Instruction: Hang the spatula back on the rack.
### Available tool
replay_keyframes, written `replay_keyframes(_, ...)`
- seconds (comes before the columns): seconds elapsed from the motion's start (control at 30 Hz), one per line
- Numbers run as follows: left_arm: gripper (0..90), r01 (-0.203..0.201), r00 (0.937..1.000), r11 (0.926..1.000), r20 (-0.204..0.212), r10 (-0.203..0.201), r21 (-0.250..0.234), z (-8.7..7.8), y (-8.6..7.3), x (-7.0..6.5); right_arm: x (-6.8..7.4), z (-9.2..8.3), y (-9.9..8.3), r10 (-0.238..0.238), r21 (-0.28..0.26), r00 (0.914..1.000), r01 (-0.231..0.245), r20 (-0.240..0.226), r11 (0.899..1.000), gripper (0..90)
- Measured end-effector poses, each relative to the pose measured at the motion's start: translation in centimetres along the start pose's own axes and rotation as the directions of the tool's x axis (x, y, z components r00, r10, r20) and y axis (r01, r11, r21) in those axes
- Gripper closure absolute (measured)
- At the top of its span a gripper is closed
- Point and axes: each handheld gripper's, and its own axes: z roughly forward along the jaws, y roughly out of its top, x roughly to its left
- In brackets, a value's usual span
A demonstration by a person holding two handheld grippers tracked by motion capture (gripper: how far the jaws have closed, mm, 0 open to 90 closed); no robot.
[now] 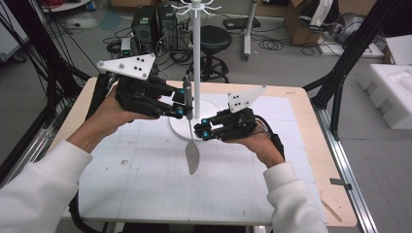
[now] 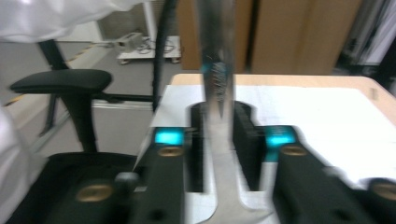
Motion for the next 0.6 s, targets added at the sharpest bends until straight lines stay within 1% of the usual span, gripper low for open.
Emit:
replay_keyframes(0.03,69.3,0.007,1.0000,1.0000,-0.003,-0.007,0.002,0.0,0.0,0.0,0.0,0.0,0.1,-0.012,-0.009,0.9998,0.012,0.016,1.000,82.5)
replay_keyframes(0.07,69.3,0.009,1.0000,1.0000,0.003,-0.009,-0.005,0.0,0.0,0.0,-0.1,0.0,0.1,-0.008,-0.022,0.9999,0.008,0.009,1.000,81.1)
replay_keyframes(0.1,69.3,0.010,1.0000,0.9999,0.002,-0.009,-0.011,-0.1,0.0,0.1,-0.1,-0.1,0.1,-0.003,-0.029,0.9998,0.004,0.020,1.000,75.4)
replay_keyframes(0.13,69.2,0.012,0.9999,0.9998,-0.001,-0.013,-0.017,-0.1,0.1,0.1,0.0,-0.1,0.1,0.001,-0.023,0.9991,0.000,0.041,1.000,70.6)
replay_keyframes(0.17,69.3,0.009,1.0000,0.9997,-0.003,-0.009,-0.021,-0.2,0.1,0.1,-0.1,-0.1,0.0,0.004,-0.021,0.9987,-0.003,0.051,1.000,70.6)
replay_keyframes(0.2,69.3,0.010,0.9999,0.9996,-0.013,-0.010,-0.026,-0.3,0.1,0.1,-0.1,-0.1,-0.1,0.018,-0.015,0.9991,-0.018,0.039,1.000,69.2)
replay_keyframes(0.23,69.2,0.005,0.9998,0.9997,-0.017,-0.005,-0.026,-0.3,0.1,0.1,-0.1,-0.1,-0.1,0.018,-0.015,0.9986,-0.017,0.049,1.000,66.0)
replay_keyframes(0.3,69.3,0.011,0.9993,0.9996,-0.036,-0.012,-0.025,-0.5,0.2,0.1,-0.1,-0.2,-0.1,0.020,-0.023,0.9973,-0.019,0.070,1.000,59.8)
replay_keyframes(0.33,69.3,0.009,0.9993,0.9997,-0.037,-0.010,-0.024,-0.6,0.1,0.1,0.0,-0.3,-0.1,0.027,-0.026,0.9961,-0.025,0.084,0.999,56.9)
replay_keyframes(0.43,69.3,0.021,0.9982,0.9997,-0.056,-0.022,-0.014,-0.9,0.1,0.2,0.2,-0.6,-0.2,0.045,-0.020,0.9921,-0.043,0.117,0.999,43.3)
replay_keyframes(0.5,69.3,0.032,0.9970,0.9994,-0.070,-0.033,-0.014,-1.0,0.1,0.2,0.3,-0.8,-0.3,0.056,-0.005,0.9847,-0.056,0.165,0.998,30.9)
replay_keyframes(0.53,69.2,0.036,0.9962,0.9993,-0.078,-0.037,-0.014,-1.1,0.2,0.3,0.4,-0.9,-0.4,0.071,0.006,0.9821,-0.073,0.175,0.997,23.2)
replay_keyframes(0.57,69.2,0.040,0.9952,0.9991,-0.089,-0.041,-0.014,-1.2,0.2,0.3,0.4,-0.9,-0.5,0.065,0.018,0.9802,-0.069,0.187,0.997,17.3)
replay_keyframes(0.6,69.2,0.046,0.9941,0.9988,-0.097,-0.047,-0.013,-1.3,0.2,0.3,0.5,-1.0,-0.5,0.060,0.028,0.9774,-0.067,0.203,0.997,13.7)
